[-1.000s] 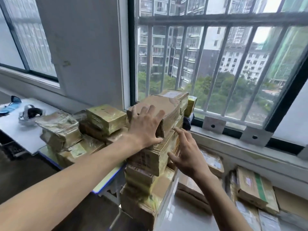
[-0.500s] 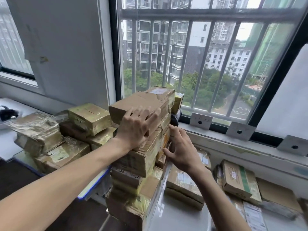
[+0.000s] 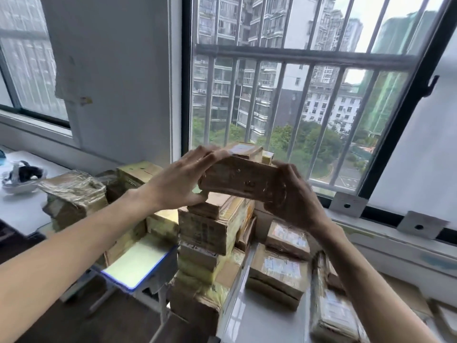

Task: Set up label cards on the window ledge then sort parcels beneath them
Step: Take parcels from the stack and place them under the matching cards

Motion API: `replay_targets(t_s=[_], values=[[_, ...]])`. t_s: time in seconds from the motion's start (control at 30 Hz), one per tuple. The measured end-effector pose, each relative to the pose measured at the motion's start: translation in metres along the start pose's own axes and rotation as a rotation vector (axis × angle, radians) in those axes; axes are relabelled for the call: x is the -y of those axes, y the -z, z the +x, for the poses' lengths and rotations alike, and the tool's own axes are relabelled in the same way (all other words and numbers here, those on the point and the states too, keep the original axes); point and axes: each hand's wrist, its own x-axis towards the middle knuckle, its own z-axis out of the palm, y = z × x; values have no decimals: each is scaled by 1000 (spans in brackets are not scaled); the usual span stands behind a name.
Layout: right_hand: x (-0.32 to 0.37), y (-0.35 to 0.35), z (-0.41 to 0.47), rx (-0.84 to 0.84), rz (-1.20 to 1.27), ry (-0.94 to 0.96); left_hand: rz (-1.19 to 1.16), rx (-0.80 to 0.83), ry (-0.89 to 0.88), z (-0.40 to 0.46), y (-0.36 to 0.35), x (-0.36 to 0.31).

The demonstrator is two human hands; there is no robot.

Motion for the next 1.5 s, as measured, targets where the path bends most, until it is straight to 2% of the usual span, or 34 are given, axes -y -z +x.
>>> replay_targets(t_s=[0.13,0.2,0.33,0.5,0.63,0.87,0.93,1.03,1.13,1.2,1.23,1.3,1.4,1.5], values=[[30,27,-24,147,504,-334,-213,-67,129,-26,7,-25],[40,35,-38,156,583,-449,-258,22,180,-40,6,-38],[55,45,-63,161,628,-593,-136,209,160,-62,-2,-67],[68,53,-88,168,629,-642,-44,284,114,-72,-8,-95],[67,58,-103,161,634,-646,-89,261,85,-74,-8,-106],[52,89,-131,155,676,-645,-94,320,89,-52,-11,-143],[45,104,-142,148,683,-636,-79,282,74,-43,-22,-155],[30,126,-163,130,785,-692,-13,113,102,-25,-47,-174],[4,140,-194,177,873,-818,-66,-82,339,-6,-73,-204],[-13,145,-217,221,876,-935,-126,-150,463,5,-85,-227],[-22,147,-228,233,865,-957,-141,-135,464,8,-92,-236],[-36,150,-249,264,834,-980,-201,-8,365,12,-106,-255],[-47,158,-278,270,855,-1027,-250,321,185,16,-125,-284],[-59,171,-304,280,865,-1034,-337,549,138,19,-140,-311]])
